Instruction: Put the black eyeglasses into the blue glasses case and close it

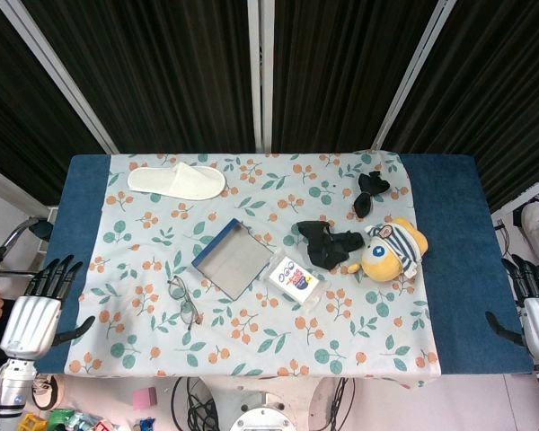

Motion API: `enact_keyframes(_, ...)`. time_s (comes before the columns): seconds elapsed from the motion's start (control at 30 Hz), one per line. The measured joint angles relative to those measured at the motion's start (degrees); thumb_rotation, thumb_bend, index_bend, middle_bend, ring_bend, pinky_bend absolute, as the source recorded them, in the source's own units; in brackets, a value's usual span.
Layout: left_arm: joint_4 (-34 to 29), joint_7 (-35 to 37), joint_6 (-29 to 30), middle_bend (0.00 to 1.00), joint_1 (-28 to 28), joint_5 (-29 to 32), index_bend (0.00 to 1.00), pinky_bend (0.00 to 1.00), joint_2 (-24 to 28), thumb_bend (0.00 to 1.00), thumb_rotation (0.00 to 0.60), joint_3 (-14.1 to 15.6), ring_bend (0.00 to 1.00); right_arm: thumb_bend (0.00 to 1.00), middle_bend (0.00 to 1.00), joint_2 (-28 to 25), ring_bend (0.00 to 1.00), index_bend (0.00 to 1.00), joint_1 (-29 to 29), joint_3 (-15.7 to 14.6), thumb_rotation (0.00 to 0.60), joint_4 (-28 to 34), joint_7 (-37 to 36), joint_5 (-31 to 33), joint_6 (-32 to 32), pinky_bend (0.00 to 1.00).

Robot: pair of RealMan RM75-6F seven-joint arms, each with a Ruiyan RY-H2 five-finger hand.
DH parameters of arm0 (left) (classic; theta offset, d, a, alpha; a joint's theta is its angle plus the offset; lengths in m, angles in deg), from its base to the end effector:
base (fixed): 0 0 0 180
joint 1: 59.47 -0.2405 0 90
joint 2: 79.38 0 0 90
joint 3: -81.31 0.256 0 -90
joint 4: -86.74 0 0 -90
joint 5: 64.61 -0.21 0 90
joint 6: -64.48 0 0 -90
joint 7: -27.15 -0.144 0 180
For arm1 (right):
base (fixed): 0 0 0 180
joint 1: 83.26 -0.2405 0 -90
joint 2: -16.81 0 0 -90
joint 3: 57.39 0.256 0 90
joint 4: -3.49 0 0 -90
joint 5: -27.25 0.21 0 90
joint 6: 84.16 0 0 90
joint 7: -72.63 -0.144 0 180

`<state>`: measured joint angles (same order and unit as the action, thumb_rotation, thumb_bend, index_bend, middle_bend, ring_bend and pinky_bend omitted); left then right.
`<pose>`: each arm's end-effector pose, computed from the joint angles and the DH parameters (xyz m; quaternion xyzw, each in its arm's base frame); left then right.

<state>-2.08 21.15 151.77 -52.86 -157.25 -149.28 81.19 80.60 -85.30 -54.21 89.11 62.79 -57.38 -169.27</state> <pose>-0.2941 0.1792 0.1243 -0.6466 -0.3336 -0.3975 0.5591 -0.3450 -0.1672 0.1765 0.5604 -0.4174 0.3899 0.5998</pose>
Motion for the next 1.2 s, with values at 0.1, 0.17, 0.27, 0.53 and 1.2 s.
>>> enact_keyframes(0.1, -0.34, -0.47, -0.2, 0.0, 0.19, -0.06, 0.0, 0.16, 0.05, 0.2, 0.473, -0.08, 0.01, 0.19, 0.0, 0.06, 0.0, 0.0, 0.15, 0.0, 0.6, -0.44, -0.49, 0.0, -0.09, 0.0)
enact_keyframes(0.17, -0.59, -0.79, -0.4, 0.0, 0.35, -0.15, 0.0, 0.16, 0.04, 0.2, 0.471, -0.1, 0.01, 0.19, 0.0, 0.1, 0.0, 0.0, 0.25, 0.01, 0.6, -0.76, -0.82, 0.0, -0.19, 0.0)
enact_keyframes(0.27, -1.01, -1.0, -0.61, 0.0, 0.76, -0.73, 0.0, 0.16, -0.02, 0.2, 0.474, -0.13, 0.01, 0.19, 0.0, 0.12, 0.0, 0.0, 0.39, -0.01, 0.6, -1.19, -1.21, -0.15, -0.35, 0.0)
enact_keyframes(0.53, -4.31, -2.08, -4.66, 0.0, 5.98, -4.15, 0.08, 0.16, 0.66, 0.25, 0.556, -1.44, 0.01, 0.2, 0.0, -0.63, 0.0, 0.0, 0.69, -0.34, 0.6, -1.13, -1.45, -1.61, -1.41, 0.0)
enact_keyframes(1.2, 3.03, -9.72, -30.68, 0.0, 30.05, 26.21, 0.02, 0.16, -20.77, 0.19, 0.365, -14.56, 0.01, 0.2, 0.0, -1.3, 0.0, 0.0, 1.06, 0.89, 0.6, -0.71, -1.59, 1.64, -0.36, 0.0)
